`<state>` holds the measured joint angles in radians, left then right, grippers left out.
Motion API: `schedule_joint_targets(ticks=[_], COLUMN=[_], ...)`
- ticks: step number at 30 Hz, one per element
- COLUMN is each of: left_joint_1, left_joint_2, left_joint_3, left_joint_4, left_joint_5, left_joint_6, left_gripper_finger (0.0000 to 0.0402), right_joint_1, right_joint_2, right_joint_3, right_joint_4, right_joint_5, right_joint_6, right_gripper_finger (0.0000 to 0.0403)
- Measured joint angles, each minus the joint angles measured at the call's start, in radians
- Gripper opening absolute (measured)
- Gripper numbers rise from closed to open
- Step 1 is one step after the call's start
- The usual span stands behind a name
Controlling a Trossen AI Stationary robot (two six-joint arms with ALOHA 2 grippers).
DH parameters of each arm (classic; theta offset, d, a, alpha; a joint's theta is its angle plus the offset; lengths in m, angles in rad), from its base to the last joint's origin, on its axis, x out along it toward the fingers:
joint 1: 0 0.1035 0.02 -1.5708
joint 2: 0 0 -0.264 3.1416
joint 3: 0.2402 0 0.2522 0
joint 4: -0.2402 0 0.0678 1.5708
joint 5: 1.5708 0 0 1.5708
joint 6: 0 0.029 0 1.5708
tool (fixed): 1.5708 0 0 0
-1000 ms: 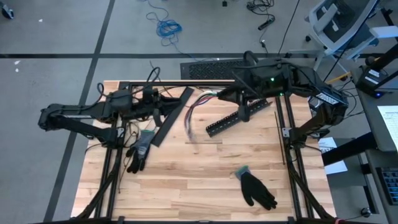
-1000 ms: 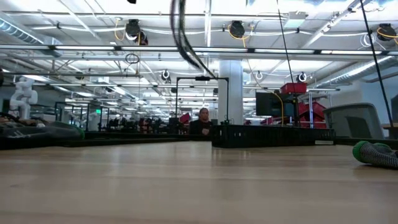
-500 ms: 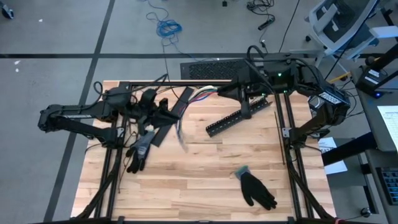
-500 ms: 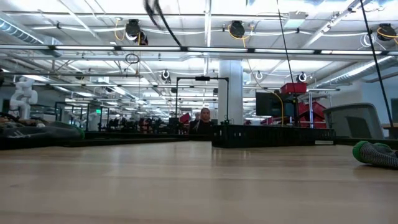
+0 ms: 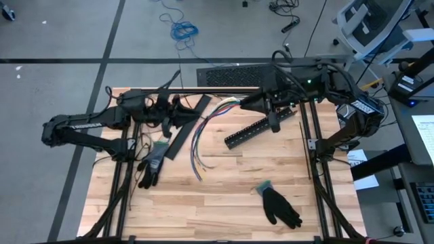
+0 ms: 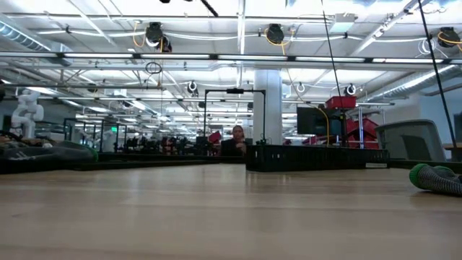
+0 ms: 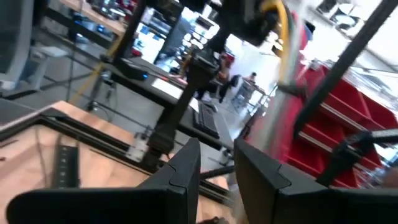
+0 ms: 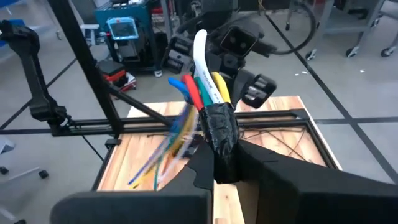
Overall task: Ziptie cables
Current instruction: Put the ziptied cable wires into the cable duct
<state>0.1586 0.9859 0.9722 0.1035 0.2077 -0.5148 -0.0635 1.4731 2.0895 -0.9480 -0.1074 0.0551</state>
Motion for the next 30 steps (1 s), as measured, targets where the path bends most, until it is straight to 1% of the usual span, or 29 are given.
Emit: schedule_joint_targets(ticks=[5,8,18,21,30], left_joint_1=[0.012,0.013,0.012,0.012,0.011], left_joint_2=[0.0,0.0,0.01,0.033,0.075], left_joint_3=[0.0,0.0,0.0,0.0,0.0], left_joint_4=[0.022,0.025,0.091,0.153,0.173], left_joint_5=[0.016,0.042,0.059,0.11,0.139], left_joint_6=[-0.007,-0.053,-0.058,-0.113,-0.135], left_gripper_finger=[0.0093,0.0093,0.0093,0.0093,0.0093], right_joint_1=[0.0,0.0,0.0,0.0,0.0], right_joint_2=[0.0,0.0,0.01,0.021,0.04], right_joint_3=[0.0,0.0,0.0,0.0,0.0], right_joint_4=[-0.005,-0.005,0.026,0.039,0.056], right_joint_5=[-0.001,0.0,0.0,-0.001,-0.025], right_joint_6=[-0.004,-0.008,-0.014,-0.014,-0.014], right_gripper_finger=[0.0012,0.0012,0.0011,0.0011,0.0011])
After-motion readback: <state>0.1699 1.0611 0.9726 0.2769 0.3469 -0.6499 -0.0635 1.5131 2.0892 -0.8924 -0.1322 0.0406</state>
